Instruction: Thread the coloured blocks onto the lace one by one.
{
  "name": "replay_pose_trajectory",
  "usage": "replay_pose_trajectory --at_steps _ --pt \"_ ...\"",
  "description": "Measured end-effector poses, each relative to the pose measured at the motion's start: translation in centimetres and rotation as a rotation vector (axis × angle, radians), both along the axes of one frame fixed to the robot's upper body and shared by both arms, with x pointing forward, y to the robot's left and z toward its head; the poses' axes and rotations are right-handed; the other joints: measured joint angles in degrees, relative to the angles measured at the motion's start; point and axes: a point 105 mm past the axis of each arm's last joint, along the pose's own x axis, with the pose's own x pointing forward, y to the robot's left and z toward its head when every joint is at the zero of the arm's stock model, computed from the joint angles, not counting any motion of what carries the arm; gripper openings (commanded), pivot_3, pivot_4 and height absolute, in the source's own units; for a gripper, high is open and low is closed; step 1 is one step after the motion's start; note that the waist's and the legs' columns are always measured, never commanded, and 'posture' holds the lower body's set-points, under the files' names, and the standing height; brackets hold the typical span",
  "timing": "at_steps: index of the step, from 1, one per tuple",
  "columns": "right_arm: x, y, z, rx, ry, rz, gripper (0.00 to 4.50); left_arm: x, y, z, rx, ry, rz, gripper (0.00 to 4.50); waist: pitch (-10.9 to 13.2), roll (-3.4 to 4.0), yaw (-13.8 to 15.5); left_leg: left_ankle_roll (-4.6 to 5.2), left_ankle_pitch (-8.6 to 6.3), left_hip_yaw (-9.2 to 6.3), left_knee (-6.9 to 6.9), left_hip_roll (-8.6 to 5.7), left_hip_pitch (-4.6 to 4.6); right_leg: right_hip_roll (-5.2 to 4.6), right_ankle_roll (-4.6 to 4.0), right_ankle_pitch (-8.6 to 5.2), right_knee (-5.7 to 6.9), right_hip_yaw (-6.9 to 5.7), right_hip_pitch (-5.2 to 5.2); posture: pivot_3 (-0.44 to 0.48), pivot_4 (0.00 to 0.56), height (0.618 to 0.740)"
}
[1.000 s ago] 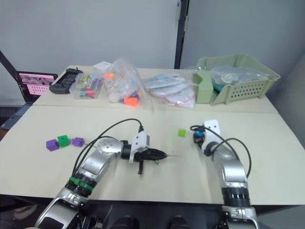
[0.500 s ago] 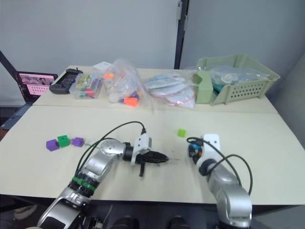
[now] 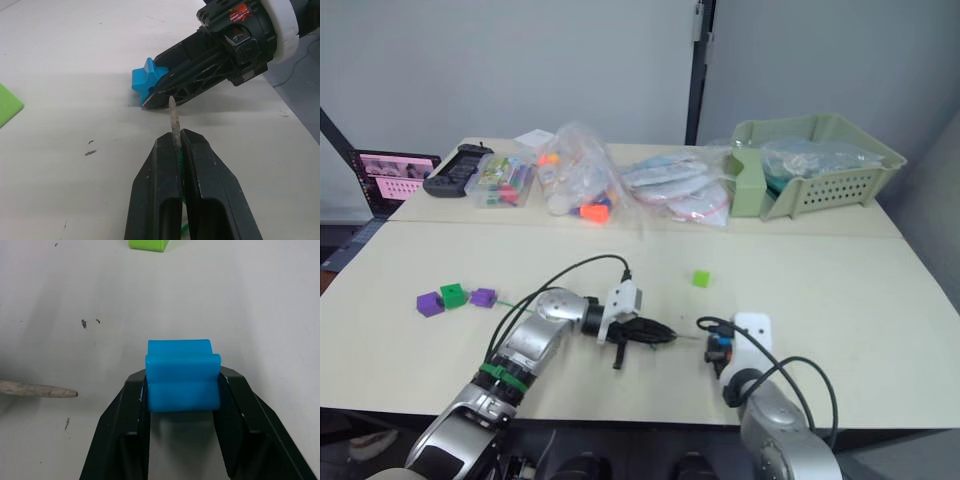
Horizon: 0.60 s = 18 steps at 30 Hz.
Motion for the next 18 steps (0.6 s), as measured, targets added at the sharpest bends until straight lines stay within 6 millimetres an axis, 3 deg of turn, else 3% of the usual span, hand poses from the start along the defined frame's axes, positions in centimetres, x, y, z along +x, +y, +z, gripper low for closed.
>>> replay_pose_trajectory --at_steps 1,5,10,13,18 --pt "0.0 0.0 0.0 -0.005 0.001 -0.002 1.17 0.0 0.0 0.0 0.000 -0.001 -0.001 0.00 0.0 0.00 0.0 0.00 0.00 0.00 0.00 0.00 0.00 0.00 0.00 0.00 0.00 0.00 0.00 0.000 0.150 0.737" --pt "-0.2 0.0 0.0 -0.009 0.002 -0.003 3.01 0.1 0.0 0.1 0.003 -0.005 -0.004 0.00 0.0 0.00 0.0 0.00 0.00 0.00 0.00 0.01 0.00 0.00 0.01 -0.01 -0.08 -0.01 0.03 0.000 0.150 0.737" --pt "-0.9 -0.1 0.9 -0.013 0.006 0.008 4.47 0.1 0.1 0.2 0.000 -0.011 -0.004 0.00 0.0 0.00 0.1 0.00 0.00 -0.01 0.00 0.01 -0.03 0.00 0.01 -0.01 -0.09 -0.01 0.02 0.000 0.150 0.737" --pt "-1.4 -0.4 2.0 -0.032 -0.006 0.030 4.47 0.2 0.1 0.1 0.000 -0.009 -0.003 0.00 0.0 0.00 0.1 0.00 0.00 -0.02 0.00 0.02 -0.03 0.01 0.01 -0.01 -0.12 -0.02 0.03 0.000 0.150 0.737" --pt "-2.8 -2.1 3.1 -0.146 0.071 0.230 4.47 0.1 0.0 0.1 -0.005 -0.014 -0.005 0.00 0.0 -0.01 0.1 0.00 0.00 0.00 0.01 0.01 -0.04 -0.01 0.02 -0.01 -0.26 0.00 0.10 0.000 0.150 0.737"
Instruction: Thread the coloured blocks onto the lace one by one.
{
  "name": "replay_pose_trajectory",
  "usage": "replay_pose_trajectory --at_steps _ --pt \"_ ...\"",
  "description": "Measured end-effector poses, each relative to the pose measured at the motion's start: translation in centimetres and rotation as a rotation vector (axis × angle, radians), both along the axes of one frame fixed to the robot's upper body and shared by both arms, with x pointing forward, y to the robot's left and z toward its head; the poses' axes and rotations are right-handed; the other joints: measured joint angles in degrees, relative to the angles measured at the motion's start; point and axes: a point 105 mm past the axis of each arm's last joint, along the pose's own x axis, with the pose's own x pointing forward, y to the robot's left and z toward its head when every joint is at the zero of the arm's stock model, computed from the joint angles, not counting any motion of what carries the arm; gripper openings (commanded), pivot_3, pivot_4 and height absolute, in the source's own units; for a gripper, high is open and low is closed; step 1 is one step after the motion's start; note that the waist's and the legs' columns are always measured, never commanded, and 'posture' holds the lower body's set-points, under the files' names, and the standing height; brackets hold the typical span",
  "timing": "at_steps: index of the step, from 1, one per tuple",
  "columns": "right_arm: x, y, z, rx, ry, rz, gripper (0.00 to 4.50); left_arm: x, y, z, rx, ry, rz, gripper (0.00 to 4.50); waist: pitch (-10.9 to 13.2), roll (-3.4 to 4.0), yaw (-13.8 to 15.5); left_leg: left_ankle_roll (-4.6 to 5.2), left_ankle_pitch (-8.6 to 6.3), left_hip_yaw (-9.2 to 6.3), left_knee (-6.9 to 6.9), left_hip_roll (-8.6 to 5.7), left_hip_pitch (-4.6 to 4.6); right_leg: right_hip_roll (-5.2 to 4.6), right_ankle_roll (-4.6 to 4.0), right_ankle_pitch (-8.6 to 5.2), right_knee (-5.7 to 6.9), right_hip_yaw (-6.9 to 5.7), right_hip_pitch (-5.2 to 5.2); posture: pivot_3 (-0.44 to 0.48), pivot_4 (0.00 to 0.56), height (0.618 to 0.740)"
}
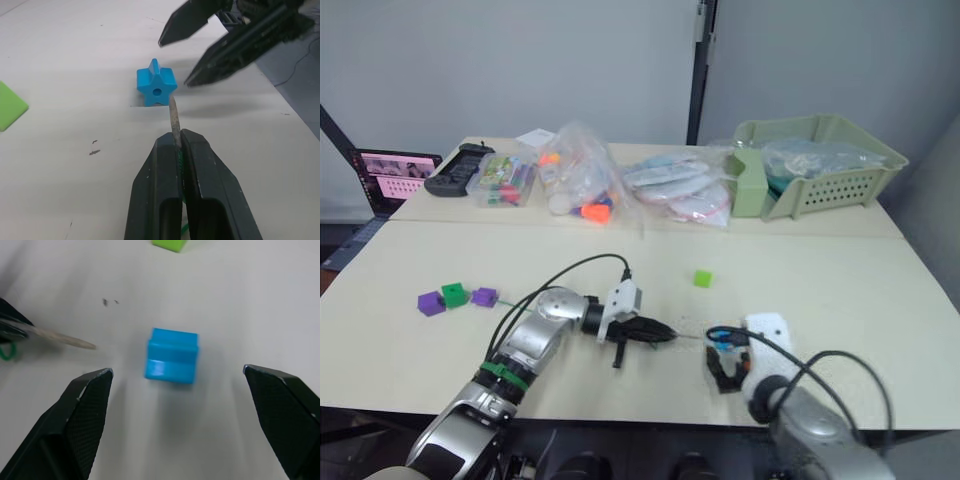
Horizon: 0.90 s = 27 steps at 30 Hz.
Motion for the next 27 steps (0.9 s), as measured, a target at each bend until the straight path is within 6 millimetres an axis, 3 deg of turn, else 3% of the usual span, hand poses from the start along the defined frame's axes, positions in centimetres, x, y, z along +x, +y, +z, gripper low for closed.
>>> replay_pose_trajectory --at_steps 8,12,19,27 --pt "-1.7 -0.6 2.4 -0.397 0.170 0.565 4.47 0.0 -0.1 -0.3 -0.011 0.001 0.019 0.00 0.0 0.08 -0.1 0.00 0.00 0.04 -0.06 0.02 0.09 0.02 0.04 -0.01 -0.35 -0.04 0.23 0.000 0.150 0.737" --pt "0.9 -2.2 3.3 -0.549 0.174 0.717 4.47 0.0 0.0 -0.5 -0.012 -0.001 0.038 0.00 0.0 0.02 -0.1 0.00 0.00 0.04 -0.06 0.04 0.26 0.01 0.08 -0.01 -0.54 -0.09 0.53 0.000 0.150 0.737" --pt "5.1 -1.8 3.2 -0.622 0.158 0.954 4.47 -0.1 0.3 -0.6 -0.006 -0.015 0.064 0.00 0.0 0.03 0.0 0.00 0.00 0.04 -0.06 0.04 0.22 0.00 0.08 0.00 -0.52 -0.08 0.48 0.000 0.150 0.737" --pt "6.0 -0.2 1.8 -0.618 0.207 1.071 4.47 -0.2 0.3 -0.6 -0.004 -0.016 0.081 0.00 0.0 0.04 0.5 0.00 0.00 0.00 -0.03 0.00 0.17 -0.06 0.09 0.02 -0.48 -0.09 0.43 0.000 0.150 0.737"
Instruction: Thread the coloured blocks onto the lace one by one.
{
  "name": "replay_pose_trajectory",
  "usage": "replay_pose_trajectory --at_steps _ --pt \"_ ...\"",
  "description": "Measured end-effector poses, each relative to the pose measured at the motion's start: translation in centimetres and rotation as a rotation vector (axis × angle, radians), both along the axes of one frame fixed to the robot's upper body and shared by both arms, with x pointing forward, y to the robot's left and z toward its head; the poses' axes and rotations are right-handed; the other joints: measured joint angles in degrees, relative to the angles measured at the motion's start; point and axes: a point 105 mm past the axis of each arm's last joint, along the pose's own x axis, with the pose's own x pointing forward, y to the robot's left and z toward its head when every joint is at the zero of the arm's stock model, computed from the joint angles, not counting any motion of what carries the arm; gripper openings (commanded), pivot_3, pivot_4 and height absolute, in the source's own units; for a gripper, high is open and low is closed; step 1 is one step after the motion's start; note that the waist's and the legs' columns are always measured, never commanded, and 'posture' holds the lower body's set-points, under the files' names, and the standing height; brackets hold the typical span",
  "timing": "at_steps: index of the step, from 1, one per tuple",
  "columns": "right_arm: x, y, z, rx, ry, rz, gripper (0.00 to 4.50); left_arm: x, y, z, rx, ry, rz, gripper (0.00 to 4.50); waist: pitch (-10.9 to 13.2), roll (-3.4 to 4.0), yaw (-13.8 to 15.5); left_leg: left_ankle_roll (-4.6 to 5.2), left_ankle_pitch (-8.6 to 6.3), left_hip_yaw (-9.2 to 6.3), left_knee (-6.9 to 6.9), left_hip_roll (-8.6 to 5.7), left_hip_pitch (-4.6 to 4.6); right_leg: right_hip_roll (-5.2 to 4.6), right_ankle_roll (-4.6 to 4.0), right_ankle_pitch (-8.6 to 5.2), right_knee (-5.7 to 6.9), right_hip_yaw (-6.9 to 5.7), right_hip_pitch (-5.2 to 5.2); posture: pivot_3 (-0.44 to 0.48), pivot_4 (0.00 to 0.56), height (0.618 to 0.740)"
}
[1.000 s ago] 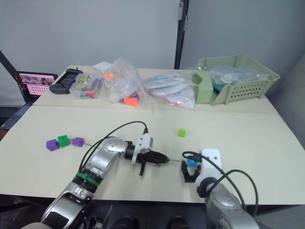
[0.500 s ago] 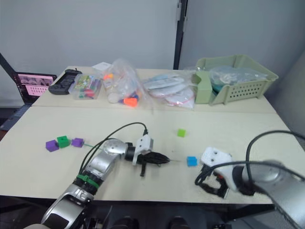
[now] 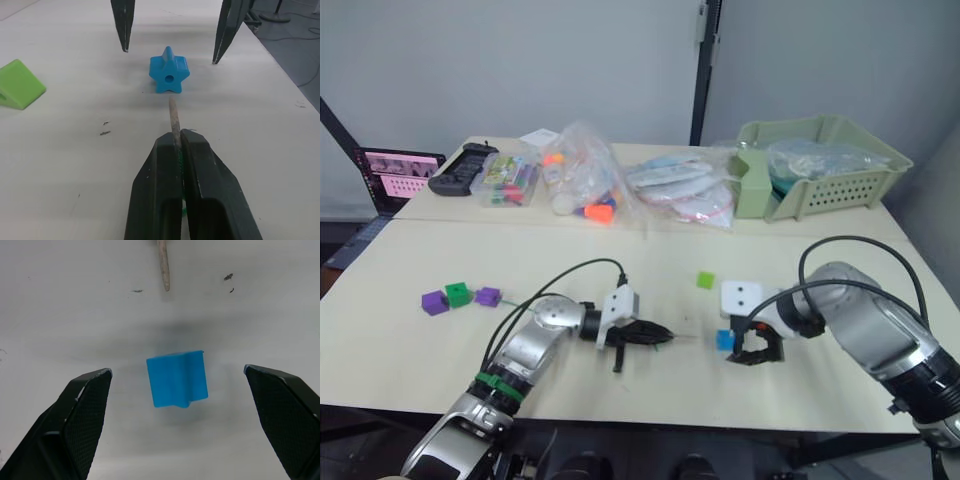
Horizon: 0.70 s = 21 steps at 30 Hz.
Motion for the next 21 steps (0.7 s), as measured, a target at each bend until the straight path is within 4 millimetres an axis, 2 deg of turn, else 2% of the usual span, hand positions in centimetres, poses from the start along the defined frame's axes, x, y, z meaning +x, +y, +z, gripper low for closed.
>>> replay_pose_trajectory --at_steps 9,12,19,21 --pt "0.8 0.4 -1.3 -0.058 0.005 0.045 4.47 0.0 0.1 0.0 0.008 -0.002 0.011 0.00 0.0 0.01 -0.3 0.00 0.00 0.00 0.00 0.01 0.02 0.01 -0.01 0.01 0.06 0.00 -0.03 0.000 0.150 0.737" --pt "1.0 0.5 -1.5 -0.067 0.003 0.048 3.71 0.0 0.0 0.1 0.008 -0.009 0.007 0.00 0.0 0.01 -0.2 0.00 0.00 0.00 0.00 0.00 0.01 0.01 -0.01 0.01 0.07 0.00 -0.03 0.000 0.150 0.737" --pt "1.0 0.6 -1.7 -0.087 0.006 0.055 1.35 -0.2 -0.2 0.3 0.007 -0.018 0.003 0.00 0.0 0.01 -0.2 0.00 0.00 0.00 0.00 0.00 0.02 0.00 -0.01 0.01 0.08 0.00 -0.03 0.000 0.150 0.737" --pt "1.0 0.7 -1.7 -0.089 0.006 0.054 1.34 -0.3 -0.3 0.2 0.008 -0.017 -0.001 0.00 0.0 0.01 -0.2 0.00 0.00 0.00 0.00 0.00 0.02 0.01 -0.01 0.01 0.08 0.00 -0.03 0.000 0.150 0.737"
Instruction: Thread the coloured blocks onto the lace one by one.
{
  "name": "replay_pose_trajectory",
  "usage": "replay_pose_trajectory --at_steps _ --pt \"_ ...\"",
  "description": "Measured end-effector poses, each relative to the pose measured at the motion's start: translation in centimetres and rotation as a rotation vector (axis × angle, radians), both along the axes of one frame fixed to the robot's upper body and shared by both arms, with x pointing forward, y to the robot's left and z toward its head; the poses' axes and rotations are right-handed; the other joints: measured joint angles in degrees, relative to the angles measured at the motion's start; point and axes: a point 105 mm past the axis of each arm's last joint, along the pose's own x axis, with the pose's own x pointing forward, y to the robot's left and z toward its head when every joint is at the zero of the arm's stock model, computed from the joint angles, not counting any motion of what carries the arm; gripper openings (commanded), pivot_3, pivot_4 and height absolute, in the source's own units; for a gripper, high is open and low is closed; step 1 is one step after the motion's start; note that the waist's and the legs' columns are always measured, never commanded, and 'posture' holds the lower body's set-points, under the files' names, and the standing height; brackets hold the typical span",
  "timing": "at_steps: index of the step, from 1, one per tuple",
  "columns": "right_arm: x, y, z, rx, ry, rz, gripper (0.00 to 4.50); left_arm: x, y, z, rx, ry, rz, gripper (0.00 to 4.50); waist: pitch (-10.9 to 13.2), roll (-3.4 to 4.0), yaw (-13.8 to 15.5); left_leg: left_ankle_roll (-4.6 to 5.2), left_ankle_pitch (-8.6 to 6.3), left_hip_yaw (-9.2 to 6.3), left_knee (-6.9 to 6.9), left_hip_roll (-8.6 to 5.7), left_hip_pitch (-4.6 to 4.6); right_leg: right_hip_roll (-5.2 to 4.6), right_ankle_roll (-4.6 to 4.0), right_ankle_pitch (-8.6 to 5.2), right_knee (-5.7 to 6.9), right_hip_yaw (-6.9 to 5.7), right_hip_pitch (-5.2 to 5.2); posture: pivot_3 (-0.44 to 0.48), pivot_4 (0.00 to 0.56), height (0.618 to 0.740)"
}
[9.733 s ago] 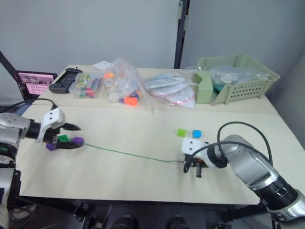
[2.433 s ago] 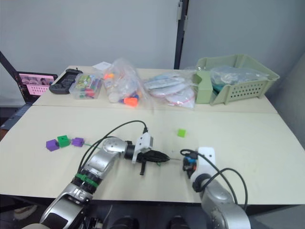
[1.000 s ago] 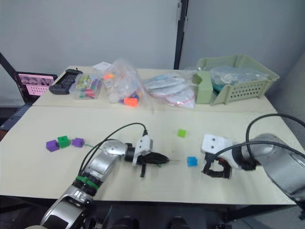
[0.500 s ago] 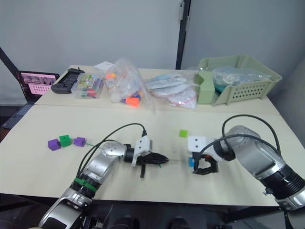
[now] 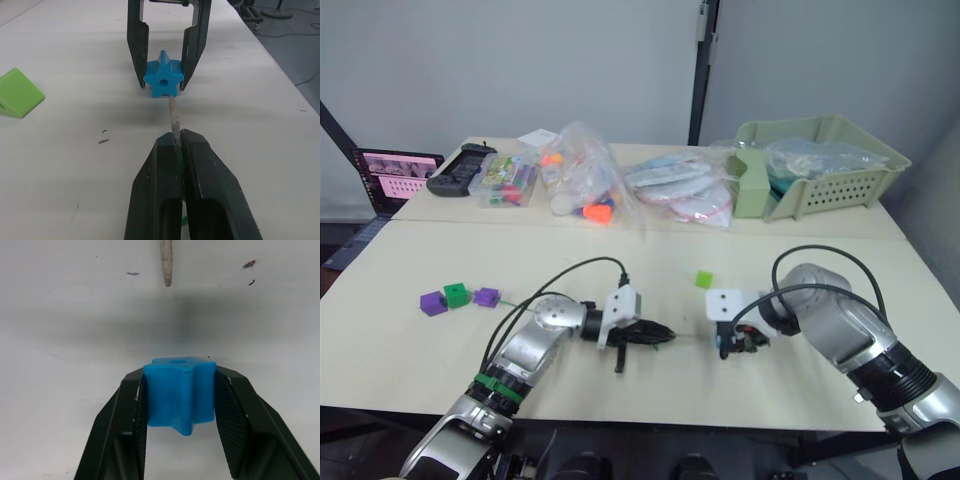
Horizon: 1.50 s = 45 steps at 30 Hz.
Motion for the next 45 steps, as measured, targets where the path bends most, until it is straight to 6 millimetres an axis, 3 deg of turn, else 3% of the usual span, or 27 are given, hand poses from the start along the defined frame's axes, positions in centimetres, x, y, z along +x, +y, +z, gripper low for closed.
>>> replay_pose_trajectory --at_steps 15,45 --pt "-2.3 1.8 0.0 0.052 0.051 -0.046 1.34 -0.4 -1.6 -0.6 0.019 -0.004 -0.016 0.00 0.0 0.00 0.0 0.00 0.00 -0.02 0.01 -0.02 0.00 0.00 0.00 0.00 0.00 0.00 0.01 0.000 0.150 0.737" --pt "-1.8 1.2 -0.2 0.046 0.039 -0.098 1.34 -0.8 -2.4 -0.7 0.014 0.008 -0.047 0.00 0.0 0.00 0.0 0.00 0.00 -0.02 0.02 -0.01 0.00 0.00 0.00 0.00 0.00 0.00 0.02 0.000 0.150 0.737"
